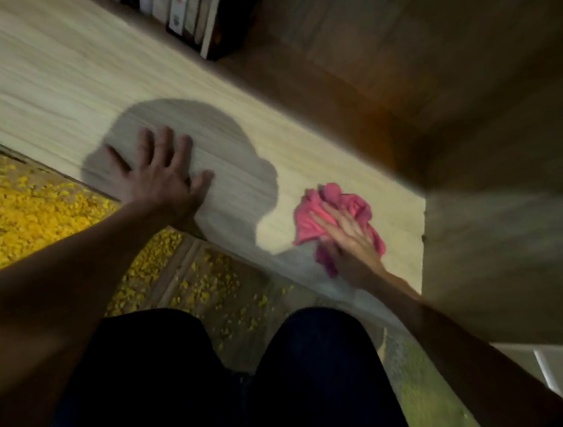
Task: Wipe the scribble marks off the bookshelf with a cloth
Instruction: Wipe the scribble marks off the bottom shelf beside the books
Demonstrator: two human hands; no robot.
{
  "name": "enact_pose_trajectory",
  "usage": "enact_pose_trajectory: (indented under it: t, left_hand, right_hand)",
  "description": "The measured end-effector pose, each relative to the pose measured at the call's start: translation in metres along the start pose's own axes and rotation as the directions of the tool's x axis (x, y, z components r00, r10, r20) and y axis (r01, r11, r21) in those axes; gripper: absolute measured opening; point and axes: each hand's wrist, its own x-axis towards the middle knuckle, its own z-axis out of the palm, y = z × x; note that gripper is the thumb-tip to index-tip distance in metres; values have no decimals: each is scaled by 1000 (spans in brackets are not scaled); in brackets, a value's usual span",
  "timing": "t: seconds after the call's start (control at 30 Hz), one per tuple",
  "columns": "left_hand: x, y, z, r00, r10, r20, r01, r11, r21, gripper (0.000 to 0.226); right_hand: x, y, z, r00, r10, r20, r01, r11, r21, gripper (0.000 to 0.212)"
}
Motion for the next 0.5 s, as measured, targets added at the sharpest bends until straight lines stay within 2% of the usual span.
enact_pose_trajectory:
  t: [0.07, 0.13, 0.2, 0.23, 0.27, 0.33, 0.37, 0.4, 0.43, 0.5]
  left_hand:
    - [-5, 10, 2, 997, -68, 32, 68, 997, -23, 67]
    - [-8, 15, 2, 995, -86, 46, 87, 996, -15, 65]
    - [-9, 15, 2, 996, -84, 31, 85, 996, -18, 65]
    - [-10, 14, 3, 997, -82, 12, 82, 996, -20, 65]
    - [-11, 13, 5, 997, -80, -12, 80, 997, -20, 65]
    - [-12, 14, 6, 996, -78, -43, 78, 997, -12, 65]
    - [-11, 14, 7, 995, -77, -55, 77, 997, -9, 65]
    - [-11, 14, 7, 994, -80, -68, 80, 997, -7, 64]
    - [-10, 13, 8, 993, -85, -80, 85, 996, -4, 64]
    - [-10, 12, 9, 991, -87, -99, 89, 996, 14, 65]
  right_hand:
    - [-5, 38, -6, 970, 228, -79, -229, 973, 3, 54]
    - [14, 48, -12, 841, 525, -127, -515, 850, 105, 54]
    - [47, 27, -12, 695, 711, -105, -694, 702, 163, 52]
    - [57, 11, -10, 688, 721, -84, -705, 691, 160, 53]
    - [61, -3, -7, 752, 655, -80, -642, 754, 136, 53]
    - [46, -22, 2, 935, 346, -74, -343, 938, 55, 52]
    - [29, -24, 4, 980, 193, -43, -192, 981, 35, 51]
    - [11, -17, 4, 995, 101, -6, -100, 995, 24, 52]
    - [-4, -4, 5, 997, 78, 13, -78, 997, 15, 55]
    - [-18, 31, -1, 969, 232, -88, -232, 973, 6, 73]
